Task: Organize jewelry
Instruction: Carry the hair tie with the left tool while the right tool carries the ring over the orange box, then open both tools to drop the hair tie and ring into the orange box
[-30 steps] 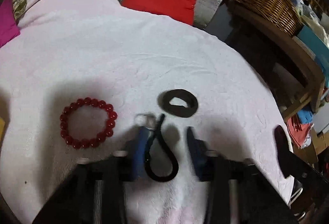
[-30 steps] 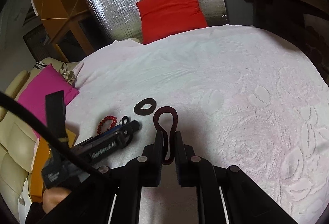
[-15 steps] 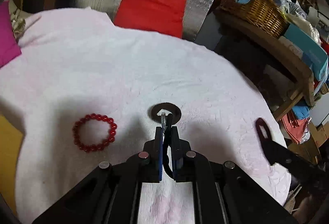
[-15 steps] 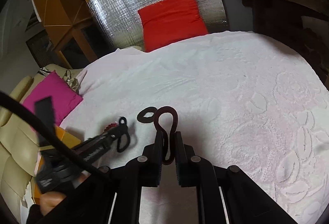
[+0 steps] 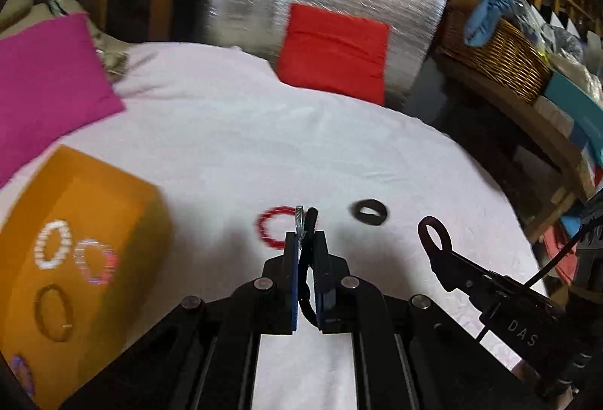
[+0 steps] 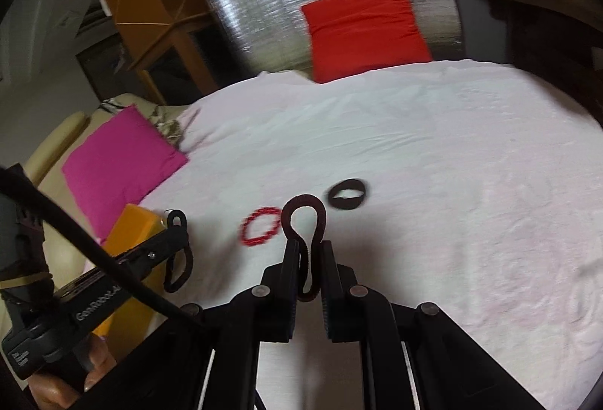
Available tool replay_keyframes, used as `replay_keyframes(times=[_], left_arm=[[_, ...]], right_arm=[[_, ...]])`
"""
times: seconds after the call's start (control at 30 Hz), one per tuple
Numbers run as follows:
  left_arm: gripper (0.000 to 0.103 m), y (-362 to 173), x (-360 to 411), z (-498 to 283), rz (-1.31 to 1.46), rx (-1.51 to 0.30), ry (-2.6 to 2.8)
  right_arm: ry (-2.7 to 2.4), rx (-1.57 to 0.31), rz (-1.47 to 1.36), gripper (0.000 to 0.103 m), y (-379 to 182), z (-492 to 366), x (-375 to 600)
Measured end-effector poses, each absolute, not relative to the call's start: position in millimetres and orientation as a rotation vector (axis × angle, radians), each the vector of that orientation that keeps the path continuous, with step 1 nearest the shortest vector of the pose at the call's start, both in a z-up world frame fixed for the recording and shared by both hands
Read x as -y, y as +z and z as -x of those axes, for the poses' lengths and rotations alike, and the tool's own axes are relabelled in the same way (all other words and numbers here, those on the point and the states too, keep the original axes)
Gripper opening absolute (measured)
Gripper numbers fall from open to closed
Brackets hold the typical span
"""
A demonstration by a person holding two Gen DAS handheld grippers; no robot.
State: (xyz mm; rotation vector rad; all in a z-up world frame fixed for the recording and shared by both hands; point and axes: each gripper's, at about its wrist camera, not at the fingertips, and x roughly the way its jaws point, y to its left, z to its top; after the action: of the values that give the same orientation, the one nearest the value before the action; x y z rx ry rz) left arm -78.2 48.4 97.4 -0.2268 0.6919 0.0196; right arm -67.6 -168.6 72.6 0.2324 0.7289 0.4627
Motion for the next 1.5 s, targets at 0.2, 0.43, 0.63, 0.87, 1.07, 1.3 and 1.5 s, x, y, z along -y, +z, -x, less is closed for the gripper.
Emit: replay_keyframes(times=[0.2, 0.43, 0.63, 0.87, 1.07, 1.3, 1.5], left_arm=[[0.007, 113.7, -97.3, 120.5, 0.267, -0.646, 0.125], [0.007, 132.1, -179.9, 185.1, 0.298, -0.598, 0.303], [0.007, 127.3, -243.8, 222.6, 0.320, -0.611, 0.462], [0.007, 85.4, -272.2, 225.0, 0.346, -0.731, 0.519], [0.008, 57.9, -271.9, 215.5, 0.364, -0.802, 0.536], [0.008, 38.3, -279.1, 207.7, 0.390, -0.859, 0.570], [0.035, 37.8, -277.6, 205.2, 0.388, -0.873, 0.594]], right_arm=[[0.570, -0.718, -0.193, 0.012, 80.7, 84.2, 119.7], [0.735, -0.687, -0.189, 0.012, 100.6, 111.4, 54.1], [0.945, -0.671, -0.196, 0.012, 94.6, 147.0, -13.3], [1.042, -0.802, -0.027, 0.012, 58.3, 159.1, -89.0], [1.045, -0.851, 0.059, 0.015, 41.6, 154.7, -100.7], [1.047, -0.881, 0.125, 0.025, 34.4, 152.1, -101.3], [1.073, -0.821, 0.083, 0.068, 49.9, 155.7, -87.9]])
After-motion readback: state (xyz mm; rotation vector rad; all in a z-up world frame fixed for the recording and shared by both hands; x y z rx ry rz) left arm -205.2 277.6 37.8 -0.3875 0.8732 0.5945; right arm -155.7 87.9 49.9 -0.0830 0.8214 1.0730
